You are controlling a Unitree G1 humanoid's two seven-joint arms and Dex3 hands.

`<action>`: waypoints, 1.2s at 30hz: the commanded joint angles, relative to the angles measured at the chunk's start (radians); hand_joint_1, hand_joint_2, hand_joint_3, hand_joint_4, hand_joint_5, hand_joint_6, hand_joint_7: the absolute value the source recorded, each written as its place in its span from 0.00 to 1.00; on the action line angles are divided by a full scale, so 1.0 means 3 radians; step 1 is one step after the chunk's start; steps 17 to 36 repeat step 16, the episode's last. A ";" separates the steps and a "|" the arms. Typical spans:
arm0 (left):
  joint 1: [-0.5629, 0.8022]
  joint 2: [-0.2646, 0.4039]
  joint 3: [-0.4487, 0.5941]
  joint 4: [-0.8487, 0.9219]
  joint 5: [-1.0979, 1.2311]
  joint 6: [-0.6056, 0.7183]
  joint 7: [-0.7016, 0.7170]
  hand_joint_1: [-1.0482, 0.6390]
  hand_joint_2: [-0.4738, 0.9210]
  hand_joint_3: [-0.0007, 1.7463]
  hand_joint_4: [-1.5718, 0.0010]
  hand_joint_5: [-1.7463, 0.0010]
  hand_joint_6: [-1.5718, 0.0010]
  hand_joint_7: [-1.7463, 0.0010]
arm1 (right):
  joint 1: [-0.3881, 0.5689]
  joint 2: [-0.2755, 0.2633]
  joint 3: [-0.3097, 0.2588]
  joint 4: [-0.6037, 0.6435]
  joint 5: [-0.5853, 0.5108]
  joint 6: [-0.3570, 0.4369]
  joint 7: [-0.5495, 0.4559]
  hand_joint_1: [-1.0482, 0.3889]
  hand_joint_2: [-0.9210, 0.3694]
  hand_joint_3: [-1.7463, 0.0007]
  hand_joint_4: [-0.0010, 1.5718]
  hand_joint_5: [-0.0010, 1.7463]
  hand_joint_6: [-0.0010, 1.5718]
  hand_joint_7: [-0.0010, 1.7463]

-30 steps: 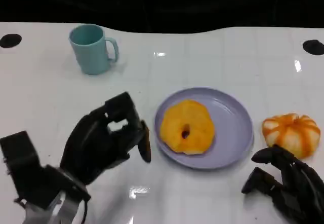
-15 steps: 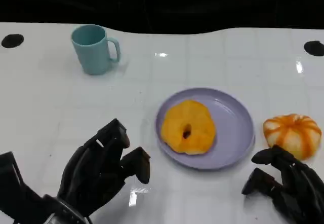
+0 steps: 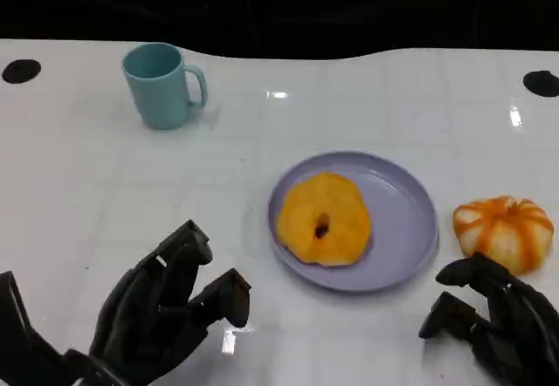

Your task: Grasp the bread from the table and place it into the plate.

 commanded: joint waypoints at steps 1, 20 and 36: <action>0.0025 0.0026 0.0054 0.0081 0.0078 -0.0049 -0.0088 0.30 1.00 0.22 0.50 0.00 0.56 0.11 | 0.0024 -0.0053 -0.0015 -0.0009 0.0041 -0.0008 0.0035 0.37 0.00 0.86 0.42 0.85 0.39 0.65; -0.0014 -0.0022 0.0121 0.0166 0.0153 -0.0042 -0.0109 0.30 1.00 0.22 0.48 0.00 0.54 0.12 | 0.0011 -0.0044 -0.0007 0.0029 -0.0007 -0.0066 -0.0008 0.36 0.00 0.86 0.44 0.85 0.41 0.65; -0.0014 -0.0022 0.0121 0.0166 0.0153 -0.0042 -0.0109 0.30 1.00 0.22 0.48 0.00 0.54 0.12 | 0.0011 -0.0044 -0.0007 0.0029 -0.0007 -0.0066 -0.0008 0.36 0.00 0.86 0.44 0.85 0.41 0.65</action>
